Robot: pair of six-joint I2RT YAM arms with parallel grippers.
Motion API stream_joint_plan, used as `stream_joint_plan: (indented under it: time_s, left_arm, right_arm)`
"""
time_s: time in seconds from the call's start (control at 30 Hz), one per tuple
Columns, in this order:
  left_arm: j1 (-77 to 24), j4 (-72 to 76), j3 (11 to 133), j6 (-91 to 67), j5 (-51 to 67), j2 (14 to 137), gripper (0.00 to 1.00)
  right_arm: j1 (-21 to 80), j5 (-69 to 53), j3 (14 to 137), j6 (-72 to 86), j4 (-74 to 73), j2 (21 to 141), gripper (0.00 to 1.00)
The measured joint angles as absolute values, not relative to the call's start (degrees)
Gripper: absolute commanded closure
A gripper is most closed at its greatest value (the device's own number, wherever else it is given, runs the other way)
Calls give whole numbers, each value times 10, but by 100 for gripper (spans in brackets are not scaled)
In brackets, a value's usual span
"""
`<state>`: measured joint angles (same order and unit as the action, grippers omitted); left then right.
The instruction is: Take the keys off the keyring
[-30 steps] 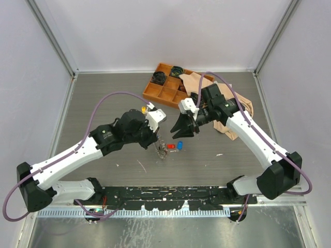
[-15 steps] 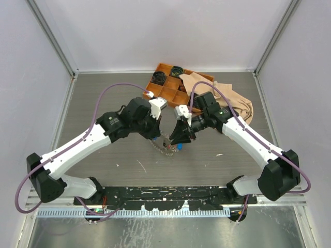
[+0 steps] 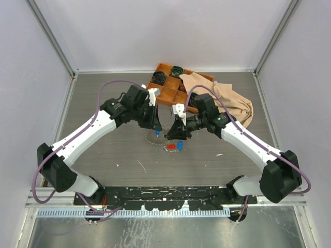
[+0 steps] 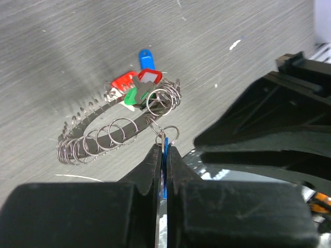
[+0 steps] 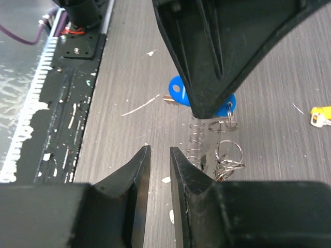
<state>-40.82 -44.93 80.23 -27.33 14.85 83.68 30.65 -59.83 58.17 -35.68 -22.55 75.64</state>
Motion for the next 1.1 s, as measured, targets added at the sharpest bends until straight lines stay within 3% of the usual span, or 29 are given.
stream_joint_plan:
  time_s: [0.47,1.1]
  left_arm:
    - [-387,-405,767,-365,229,838,100]
    - [-385,-378,749,-388,241,834,100]
  right_arm:
    - [307,-506,543,-309,-102,748,63]
    - [307,-502,526,-274,-65,741,64]
